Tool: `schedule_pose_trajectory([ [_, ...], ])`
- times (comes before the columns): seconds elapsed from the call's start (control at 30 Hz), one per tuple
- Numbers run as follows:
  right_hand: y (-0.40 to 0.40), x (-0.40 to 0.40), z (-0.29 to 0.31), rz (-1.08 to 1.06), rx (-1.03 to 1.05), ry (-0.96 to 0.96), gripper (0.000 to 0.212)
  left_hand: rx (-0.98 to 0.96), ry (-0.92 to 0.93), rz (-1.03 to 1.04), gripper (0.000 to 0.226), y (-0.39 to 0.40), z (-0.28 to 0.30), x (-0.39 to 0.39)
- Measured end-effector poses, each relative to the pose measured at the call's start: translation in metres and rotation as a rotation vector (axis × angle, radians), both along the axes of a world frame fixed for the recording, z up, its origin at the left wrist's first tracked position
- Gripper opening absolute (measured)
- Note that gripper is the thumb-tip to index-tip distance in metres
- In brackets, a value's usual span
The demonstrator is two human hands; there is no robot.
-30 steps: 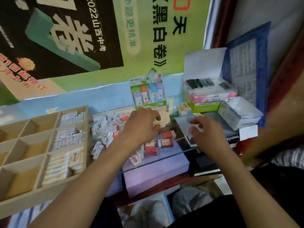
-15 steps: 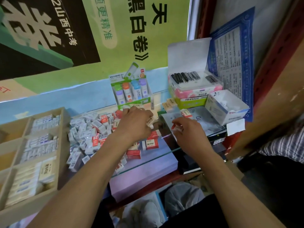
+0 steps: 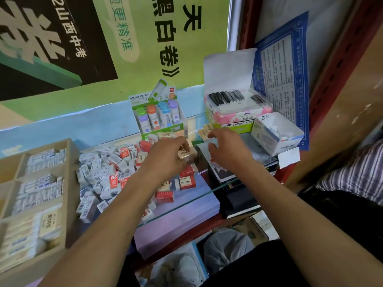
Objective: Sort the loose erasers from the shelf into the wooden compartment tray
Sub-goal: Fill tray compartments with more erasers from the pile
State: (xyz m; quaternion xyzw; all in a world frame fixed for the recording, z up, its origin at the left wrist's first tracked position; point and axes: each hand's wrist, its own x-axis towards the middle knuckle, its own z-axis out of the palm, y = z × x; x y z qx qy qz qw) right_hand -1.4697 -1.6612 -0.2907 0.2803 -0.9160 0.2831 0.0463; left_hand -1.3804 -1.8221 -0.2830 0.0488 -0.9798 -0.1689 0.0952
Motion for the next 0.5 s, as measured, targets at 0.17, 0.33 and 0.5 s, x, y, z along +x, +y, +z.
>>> schedule_pose_trajectory([
  [0.17,-0.026,-0.019,-0.004,0.05,0.21,0.048,0.023,0.299,0.168,0.069,0.027,-0.003,0.0,0.005],
  [0.33,-0.034,-0.016,-0.01,0.027,0.252,0.092,0.005,0.724,0.335,0.179,0.03,-0.005,0.006,0.01],
  [0.5,-0.036,-0.012,-0.009,-0.011,0.104,0.042,0.013,1.044,0.363,0.292,0.025,-0.006,0.019,0.023],
])
